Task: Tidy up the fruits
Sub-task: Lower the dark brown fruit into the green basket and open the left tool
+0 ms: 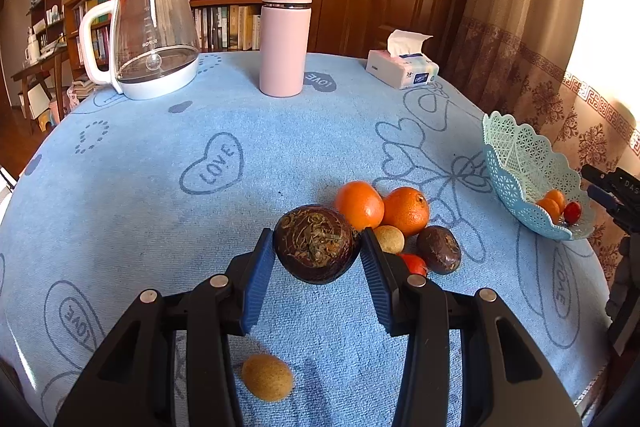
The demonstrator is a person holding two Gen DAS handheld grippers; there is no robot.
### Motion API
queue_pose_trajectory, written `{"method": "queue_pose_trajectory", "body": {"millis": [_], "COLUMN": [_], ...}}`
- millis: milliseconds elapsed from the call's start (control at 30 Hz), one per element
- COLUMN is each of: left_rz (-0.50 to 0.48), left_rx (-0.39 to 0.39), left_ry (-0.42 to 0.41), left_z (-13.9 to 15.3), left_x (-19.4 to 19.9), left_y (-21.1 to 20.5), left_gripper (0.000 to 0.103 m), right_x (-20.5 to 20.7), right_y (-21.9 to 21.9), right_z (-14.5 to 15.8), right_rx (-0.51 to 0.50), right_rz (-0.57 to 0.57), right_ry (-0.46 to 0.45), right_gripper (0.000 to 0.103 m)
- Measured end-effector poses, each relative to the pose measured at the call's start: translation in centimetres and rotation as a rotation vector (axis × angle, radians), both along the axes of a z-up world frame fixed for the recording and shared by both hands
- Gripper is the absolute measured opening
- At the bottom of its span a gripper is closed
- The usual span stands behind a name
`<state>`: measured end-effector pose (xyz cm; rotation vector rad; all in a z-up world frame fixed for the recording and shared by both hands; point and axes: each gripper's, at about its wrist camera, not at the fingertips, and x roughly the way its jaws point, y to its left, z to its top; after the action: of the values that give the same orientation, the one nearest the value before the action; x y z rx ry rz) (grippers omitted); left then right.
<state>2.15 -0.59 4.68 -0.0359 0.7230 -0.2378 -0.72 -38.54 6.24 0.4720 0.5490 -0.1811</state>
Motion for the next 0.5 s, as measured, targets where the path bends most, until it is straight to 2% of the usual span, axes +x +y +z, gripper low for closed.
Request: {"method": "queue_pose_trajectory", "body": {"millis": [133, 300, 500], "left_rz": [-0.036, -0.082, -0.139], "left_rx": [0.001, 0.001, -0.006], "left_ry": [0.001, 0.005, 0.009], "left_z": [0.2, 0.4, 1.0], "left_x": [-0.2, -0.4, -0.2], "left_y": [-1.1, -2.6, -5.0], "left_gripper": [0.044, 0.044, 0.044], "right_x": [-0.8, -1.5, -1.8], "right_y": [0.0, 0.0, 0.6], "right_z": [0.1, 0.3, 0.3], "right_rx": [-0.058, -0.096, -0.12], "right_rz": [-0.083, -0.134, -0.137], "right_ry": [-0.047, -0.089, -0.106], "right_gripper": [0.068, 0.069, 0.072]}}
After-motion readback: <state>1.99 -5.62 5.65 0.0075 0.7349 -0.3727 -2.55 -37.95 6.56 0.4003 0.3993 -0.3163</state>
